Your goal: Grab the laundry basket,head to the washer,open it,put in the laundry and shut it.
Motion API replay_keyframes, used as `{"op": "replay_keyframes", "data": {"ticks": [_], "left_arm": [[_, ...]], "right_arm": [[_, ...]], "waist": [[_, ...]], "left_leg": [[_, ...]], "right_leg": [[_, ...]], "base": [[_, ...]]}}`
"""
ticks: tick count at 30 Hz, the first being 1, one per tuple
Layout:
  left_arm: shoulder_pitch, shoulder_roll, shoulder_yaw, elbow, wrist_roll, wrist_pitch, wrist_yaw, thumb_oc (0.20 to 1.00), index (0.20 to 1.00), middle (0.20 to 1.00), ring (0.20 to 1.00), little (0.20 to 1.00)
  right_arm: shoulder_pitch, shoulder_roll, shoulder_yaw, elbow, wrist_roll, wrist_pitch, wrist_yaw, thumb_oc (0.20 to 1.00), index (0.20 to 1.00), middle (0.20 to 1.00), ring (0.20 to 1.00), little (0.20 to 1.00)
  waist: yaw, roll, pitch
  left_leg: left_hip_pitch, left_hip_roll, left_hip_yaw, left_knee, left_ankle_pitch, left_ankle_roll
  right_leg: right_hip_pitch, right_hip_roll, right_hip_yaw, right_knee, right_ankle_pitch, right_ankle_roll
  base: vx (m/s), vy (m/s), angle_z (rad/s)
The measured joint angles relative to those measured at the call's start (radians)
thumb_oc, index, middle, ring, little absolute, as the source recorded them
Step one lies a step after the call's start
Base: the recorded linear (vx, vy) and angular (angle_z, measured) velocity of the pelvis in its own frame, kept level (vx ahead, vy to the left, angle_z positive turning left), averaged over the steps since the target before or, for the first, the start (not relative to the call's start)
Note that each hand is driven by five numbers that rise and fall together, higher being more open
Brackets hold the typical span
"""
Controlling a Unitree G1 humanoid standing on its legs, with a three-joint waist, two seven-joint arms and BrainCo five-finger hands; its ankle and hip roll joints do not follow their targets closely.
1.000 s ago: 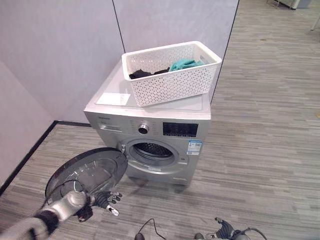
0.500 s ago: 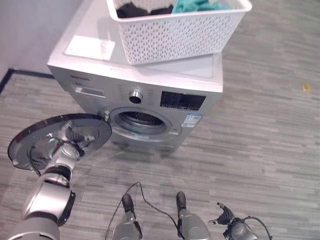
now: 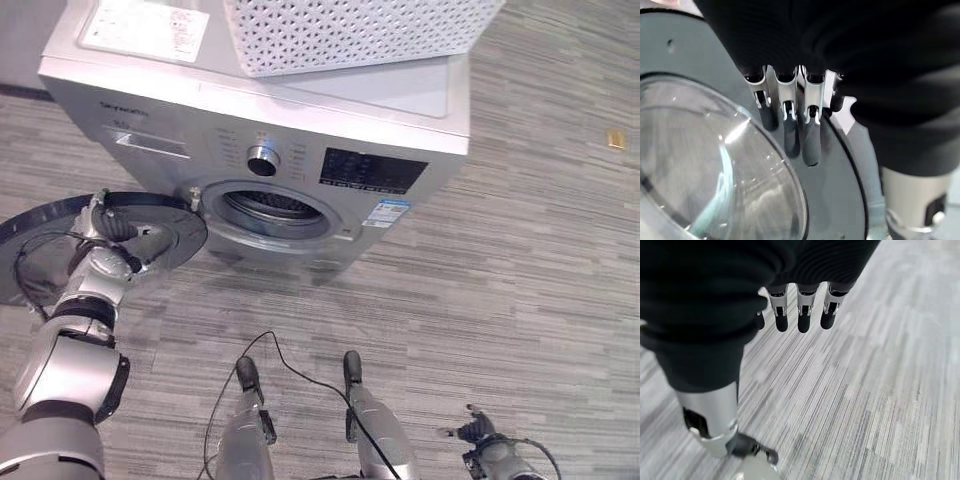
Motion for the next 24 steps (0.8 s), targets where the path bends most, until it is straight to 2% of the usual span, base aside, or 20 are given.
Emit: {"op": "replay_keyframes", "data": {"ticks": [3, 5, 6, 8, 9, 10, 12, 13, 14, 15, 16, 17, 18, 19, 20, 21, 22, 23, 24], "left_arm": [[0.044, 0.001, 0.017, -0.004, -0.019, 0.007, -0.006, 1.0, 1.0, 1.0, 1.0, 1.0], [0.127, -0.004, 0.054, -0.072, -0.022, 0.007, -0.02, 1.0, 1.0, 1.0, 1.0, 1.0], [0.168, -0.015, 0.073, -0.105, -0.025, 0.007, -0.023, 1.0, 1.0, 1.0, 1.0, 1.0], [0.227, -0.054, 0.081, -0.154, -0.025, 0.007, -0.026, 1.0, 1.0, 1.0, 1.0, 1.0], [0.261, -0.058, 0.094, -0.198, -0.025, 0.007, -0.029, 1.0, 1.0, 1.0, 1.0, 1.0], [0.317, -0.057, 0.13, -0.246, -0.025, 0.006, -0.028, 1.0, 1.0, 1.0, 1.0, 1.0], [0.383, -0.066, 0.152, -0.284, -0.026, 0.006, -0.028, 1.0, 1.0, 1.0, 1.0, 1.0], [0.408, -0.094, 0.172, -0.289, -0.026, 0.007, -0.027, 1.0, 1.0, 1.0, 1.0, 1.0], [0.424, -0.109, 0.179, -0.289, -0.026, 0.007, -0.028, 1.0, 1.0, 1.0, 1.0, 1.0], [0.455, -0.16, 0.202, -0.274, -0.026, 0.008, -0.026, 1.0, 1.0, 1.0, 1.0, 1.0], [0.454, -0.18, 0.196, -0.263, -0.026, 0.008, -0.026, 1.0, 1.0, 1.0, 1.0, 1.0], [0.453, -0.187, 0.189, -0.261, -0.026, 0.008, -0.026, 1.0, 1.0, 1.0, 1.0, 1.0], [0.451, -0.188, 0.187, -0.261, -0.027, 0.008, -0.026, 1.0, 1.0, 1.0, 1.0, 1.0], [0.441, -0.184, 0.185, -0.263, -0.027, 0.007, -0.025, 1.0, 1.0, 1.0, 1.0, 1.0], [0.431, -0.198, 0.173, -0.261, -0.027, 0.008, -0.024, 1.0, 1.0, 1.0, 1.0, 1.0], [0.438, -0.236, 0.178, -0.238, -0.027, 0.009, -0.024, 1.0, 1.0, 1.0, 1.0, 1.0], [0.455, -0.269, 0.174, -0.234, -0.027, 0.012, -0.028, 1.0, 1.0, 1.0, 1.0, 1.0], [0.46, -0.265, 0.172, -0.235, -0.026, 0.007, -0.028, 1.0, 1.0, 1.0, 1.0, 1.0], [0.461, -0.272, 0.185, -0.23, -0.027, 0.004, -0.026, 1.0, 1.0, 1.0, 1.0, 1.0]], "right_arm": [[0.0, -0.055, -0.061, 0.021, 0.044, 0.013, -0.019, 1.0, 1.0, 1.0, 1.0, 1.0], [0.014, -0.149, -0.198, -0.06, 0.087, 0.037, -0.027, 1.0, 1.0, 1.0, 1.0, 1.0], [0.038, -0.191, -0.263, -0.161, 0.101, 0.041, -0.035, 1.0, 1.0, 1.0, 1.0, 1.0], [0.083, -0.264, -0.287, -0.29, 0.103, 0.021, -0.075, 1.0, 1.0, 1.0, 1.0, 1.0], [0.11, -0.293, -0.304, -0.408, 0.099, 0.039, -0.086, 1.0, 1.0, 1.0, 1.0, 1.0], [0.148, -0.303, -0.335, -0.542, 0.094, 0.041, -0.094, 1.0, 1.0, 1.0, 1.0, 1.0], [0.167, -0.332, -0.379, -0.686, 0.08, 0.043, -0.12, 1.0, 1.0, 1.0, 1.0, 1.0], [0.167, -0.338, -0.44, -0.808, 0.052, 0.055, -0.154, 1.0, 1.0, 1.0, 1.0, 1.0], [0.165, -0.338, -0.465, -0.894, 0.042, 0.057, -0.172, 1.0, 1.0, 1.0, 1.0, 1.0], [0.132, -0.349, -0.483, -1.056, -0.006, 0.036, -0.211, 1.0, 1.0, 1.0, 1.0, 1.0], [0.092, -0.361, -0.48, -1.062, -0.026, 0.023, -0.225, 1.0, 1.0, 1.0, 1.0, 1.0], [0.054, -0.365, -0.473, -1.06, -0.032, 0.024, -0.241, 1.0, 1.0, 1.0, 1.0, 1.0], [0.04, -0.365, -0.471, -1.062, -0.034, 0.026, -0.253, 1.0, 1.0, 1.0, 1.0, 1.0], [0.05, -0.373, -0.47, -1.053, -0.038, 0.019, -0.261, 1.0, 1.0, 1.0, 1.0, 1.0], [0.028, -0.403, -0.469, -1.046, -0.059, 0.018, -0.26, 1.0, 1.0, 1.0, 1.0, 1.0], [0.008, -0.43, -0.466, -1.059, -0.066, 0.026, -0.26, 1.0, 1.0, 1.0, 1.0, 1.0], [0.022, -0.487, -0.453, -1.119, -0.069, 0.043, -0.261, 1.0, 1.0, 1.0, 1.0, 1.0], [0.019, -0.504, -0.447, -1.145, -0.091, 0.025, -0.267, 1.0, 1.0, 1.0, 1.0, 1.0], [0.006, -0.512, -0.451, -1.164, -0.104, 0.017, -0.269, 1.0, 1.0, 1.0, 1.0, 1.0]], "waist": [[-0.009, -0.009, -0.006], [-0.023, -0.009, -0.007], [-0.039, 0.003, -0.007], [-0.05, 0.028, -0.02], [-0.05, 0.017, -0.032], [-0.052, 0.028, -0.037], [-0.061, 0.031, -0.068], [-0.064, 0.048, -0.082], [-0.067, 0.051, -0.092], [-0.068, 0.085, -0.113], [-0.064, 0.095, -0.119], [-0.054, 0.092, -0.127], [-0.054, 0.075, -0.138], [-0.055, 0.039, -0.151], [-0.044, 0.047, -0.146], [-0.04, 0.074, -0.15], [-0.047, 0.127, -0.175], [-0.044, 0.128, -0.194], [-0.045, 0.127, -0.211]], "left_leg": [[0.032, -0.011, 0.014, 0.019, -0.029, 0.004], [0.074, -0.034, 0.029, 0.029, -0.058, 0.028], [0.085, -0.037, 0.022, 0.03, -0.065, 0.037], [0.133, -0.03, 0.01, 0.025, -0.073, 0.053], [0.157, -0.032, 0.007, 0.022, -0.077, 0.061], [0.174, -0.031, 0.006, 0.016, -0.079, 0.063], [0.187, -0.032, 0.005, 0.014, -0.082, 0.067], [0.192, -0.032, 0.002, 0.01, -0.082, 0.067], [0.194, -0.031, -0.002, 0.009, -0.082, 0.067], [0.192, -0.018, -0.009, 0.008, -0.083, 0.066], [0.192, -0.011, -0.036, 0.003, -0.086, 0.061], [0.195, -0.007, -0.055, -0.01, -0.091, 0.053], [0.206, -0.01, -0.069, -0.029, -0.096, 0.027], [0.196, -0.037, -0.095, 0.023, -0.105, -0.003], [0.145, -0.032, -0.113, 0.206, -0.168, -0.023], [0.133, -0.023, -0.122, 0.367, -0.257, -0.053], [0.18, 0.015, -0.13, 0.323, -0.33, -0.023], [0.217, 0.023, -0.139, 0.268, -0.352, -0.029], [0.245, 0.042, -0.132, 0.223, -0.35, -0.026]], "right_leg": [[0.027, -0.013, 0.015, 0.011, -0.006, 0.008], [0.038, -0.035, 0.034, 0.071, -0.017, 0.022], [0.028, -0.04, 0.034, 0.135, -0.023, 0.028], [-0.046, -0.042, 0.046, 0.326, -0.045, 0.048], [-0.081, -0.026, 0.069, 0.407, -0.103, 0.049], [-0.106, -0.007, 0.094, 0.443, -0.13, 0.031], [-0.139, 0.018, 0.093, 0.418, -0.141, 0.022], [-0.142, 0.02, 0.098, 0.343, -0.14, 0.024], [-0.144, 0.016, 0.108, 0.3, -0.14, 0.025], [-0.155, 0.009, 0.146, 0.183, -0.139, 0.026], [-0.154, 0.0, 0.148, 0.138, -0.134, 0.032], [-0.149, -0.01, 0.146, 0.116, -0.131, 0.037], [-0.136, -0.02, 0.145, 0.098, -0.146, 0.035], [-0.116, -0.051, 0.142, 0.059, -0.119, 0.07], [-0.114, -0.04, 0.139, 0.073, -0.067, 0.109], [-0.114, -0.013, 0.141, 0.124, -0.057, 0.115], [-0.112, 0.039, 0.127, 0.164, -0.048, 0.1], [-0.112, 0.045, 0.113, 0.21, -0.014, 0.054], [-0.154, 0.055, 0.109, 0.332, -0.062, 0.03]], "base": [[0.11, 0.182, -0.2], [0.12, 0.194, -0.13], [0.09, 0.094, 0.07], [0.16, 0.109, 0.05], [0.25, 0.084, -0.01], [0.26, 0.048, 0.06], [0.28, -0.007, 0.11], [0.32, -0.063, 0.18], [0.41, -0.164, 0.26], [0.37, -0.186, 0.29], [0.27, -0.15, 0.4], [0.1, -0.042, 0.51], [0.24, -0.138, 0.67], [0.34, -0.203, 0.59], [0.35, -0.202, 0.41], [0.38, -0.275, 0.22], [0.41, -0.349, 0.17], [0.52, -0.461, 0.17], [0.36, -0.577, 0.42]]}}
